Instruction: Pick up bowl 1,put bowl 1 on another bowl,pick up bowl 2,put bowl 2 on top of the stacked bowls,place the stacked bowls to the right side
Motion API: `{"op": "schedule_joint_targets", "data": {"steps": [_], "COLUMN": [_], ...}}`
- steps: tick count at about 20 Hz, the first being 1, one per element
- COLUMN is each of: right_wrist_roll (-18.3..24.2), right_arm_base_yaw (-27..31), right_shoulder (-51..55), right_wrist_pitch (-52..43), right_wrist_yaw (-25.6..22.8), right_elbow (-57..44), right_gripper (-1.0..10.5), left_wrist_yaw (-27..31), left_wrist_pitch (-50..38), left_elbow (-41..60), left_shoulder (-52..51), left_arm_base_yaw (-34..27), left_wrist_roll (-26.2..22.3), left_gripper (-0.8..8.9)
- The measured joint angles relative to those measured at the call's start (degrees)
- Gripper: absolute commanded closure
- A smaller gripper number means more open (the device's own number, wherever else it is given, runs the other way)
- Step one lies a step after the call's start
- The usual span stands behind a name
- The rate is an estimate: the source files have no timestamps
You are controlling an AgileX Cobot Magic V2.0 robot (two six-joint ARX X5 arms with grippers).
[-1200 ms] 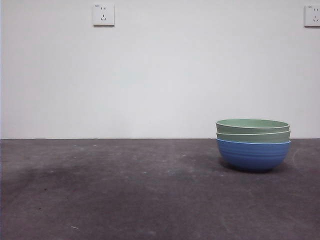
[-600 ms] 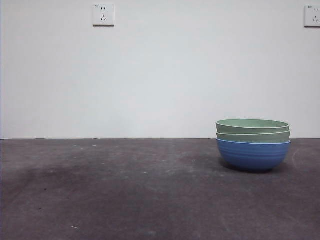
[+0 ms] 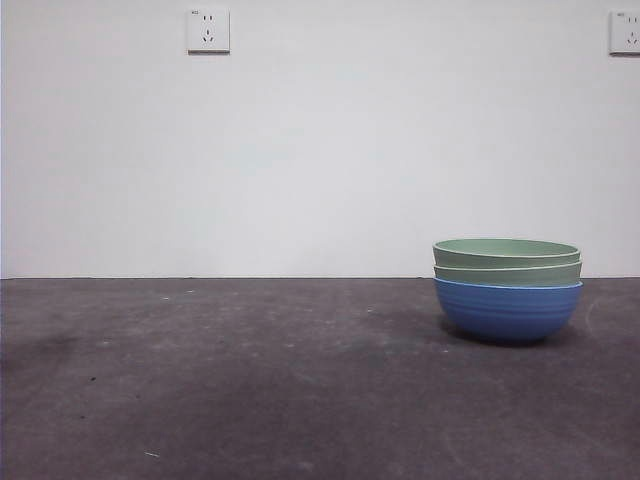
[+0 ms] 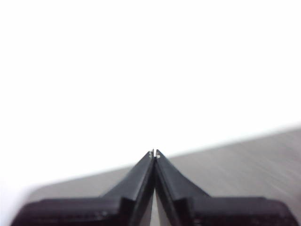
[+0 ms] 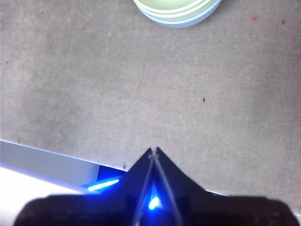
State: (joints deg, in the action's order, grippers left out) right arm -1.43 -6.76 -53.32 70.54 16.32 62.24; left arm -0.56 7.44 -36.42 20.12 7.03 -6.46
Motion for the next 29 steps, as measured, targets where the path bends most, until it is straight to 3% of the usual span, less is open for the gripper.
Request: {"op": "schedule_joint_targets", "data": {"steps": [5,12,16,20,29], "right_wrist_roll": [0.0,0.0,0.0,0.0,0.0], "right_arm_base_yaw": [0.0,0.0,0.0,0.0,0.0], "right_shoulder": [0.0,0.0,0.0,0.02,0.04], "right_wrist_pitch": [0.0,-0.02,-0.02,-0.02,-0.02], "right_wrist_yaw": [0.0,0.0,0.0,0.02,0.0], "right_elbow": [0.0,0.0,0.0,0.0,0.0], "right_gripper": [9.4,9.4,9.4,9.4,9.4], "left_wrist_yaw": [0.24,0.39,0.39,0.35,0.39], "left_wrist_pitch": [-4.68,-5.4,-3.85,3.13,3.17], "left_elbow": [20.15,33.68,35.39,35.36,35.39], "left_shoulder": [-12.15,-18.29,-19.82,-19.82,-19.85], "left_arm_base_yaw": [-3.28,-4.72,-4.72,-4.72,-4.72], "left_wrist_roll": [0.46,4.59,6.19,7.28,9.53], "left_gripper": [8.17,8.17,8.17,8.17,8.17]}}
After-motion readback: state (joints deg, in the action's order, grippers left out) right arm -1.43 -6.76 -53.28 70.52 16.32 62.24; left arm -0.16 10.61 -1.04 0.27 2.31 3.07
